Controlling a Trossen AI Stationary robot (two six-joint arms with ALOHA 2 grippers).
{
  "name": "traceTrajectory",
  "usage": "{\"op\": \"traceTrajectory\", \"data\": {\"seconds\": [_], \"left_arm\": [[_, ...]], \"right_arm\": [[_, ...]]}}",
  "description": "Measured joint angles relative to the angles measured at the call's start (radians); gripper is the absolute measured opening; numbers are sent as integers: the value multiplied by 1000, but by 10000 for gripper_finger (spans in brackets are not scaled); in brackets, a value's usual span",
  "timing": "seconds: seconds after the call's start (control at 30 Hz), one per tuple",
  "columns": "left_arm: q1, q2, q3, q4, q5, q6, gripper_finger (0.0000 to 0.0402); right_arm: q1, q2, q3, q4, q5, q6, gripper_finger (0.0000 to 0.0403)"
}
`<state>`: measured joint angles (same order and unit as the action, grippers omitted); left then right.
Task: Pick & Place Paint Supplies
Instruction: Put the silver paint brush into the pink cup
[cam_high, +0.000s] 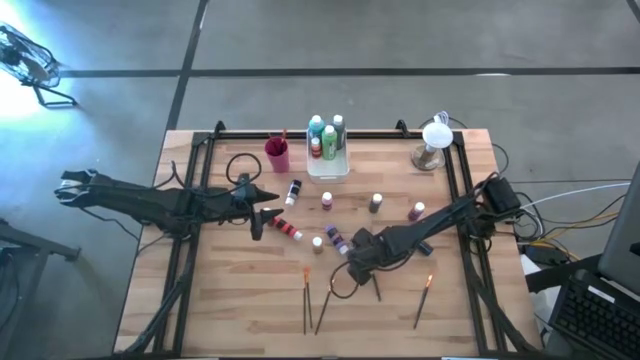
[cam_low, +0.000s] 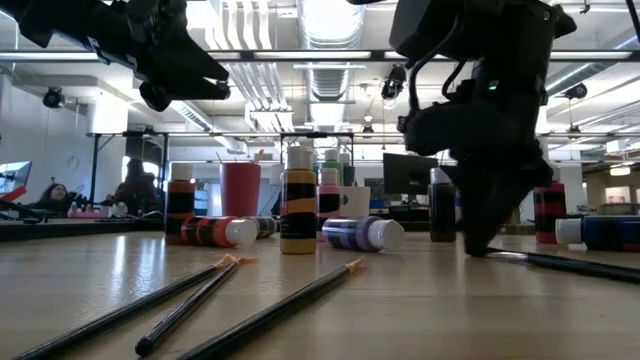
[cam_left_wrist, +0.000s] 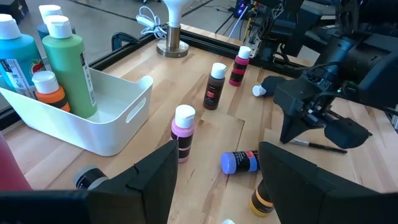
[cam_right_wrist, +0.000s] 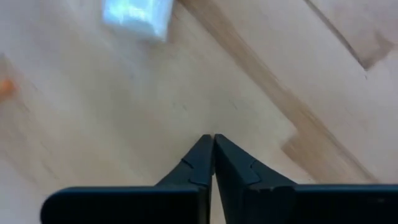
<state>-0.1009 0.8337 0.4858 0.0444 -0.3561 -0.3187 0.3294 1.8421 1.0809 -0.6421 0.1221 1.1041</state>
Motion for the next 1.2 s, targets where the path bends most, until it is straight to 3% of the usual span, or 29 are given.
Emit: {"op": "traceTrajectory", "data": {"seconds": [0.13,0.33,0.5,0.63,0.83,1.0,1.2], "left_arm": [[0,0,0,1,0,0,227],[0,1,0,53,-3,24,227],[0,29,0,157,1,55,227],[1,98,-1,274,51,67,227],[0,192,-1,539,215,112,227],[0,230,-1,636,294,118,227],[0,256,0,649,320,91,227]], "right_arm": [[3,-54,31,-94,3,-28,8],[1,-187,127,-253,155,-89,8],[1,-301,208,-252,299,-210,8],[0,-344,272,-187,413,-402,8],[0,-361,318,-66,562,-667,8],[0,-354,304,74,593,-822,8],[17,-343,297,195,616,-935,8]]}}
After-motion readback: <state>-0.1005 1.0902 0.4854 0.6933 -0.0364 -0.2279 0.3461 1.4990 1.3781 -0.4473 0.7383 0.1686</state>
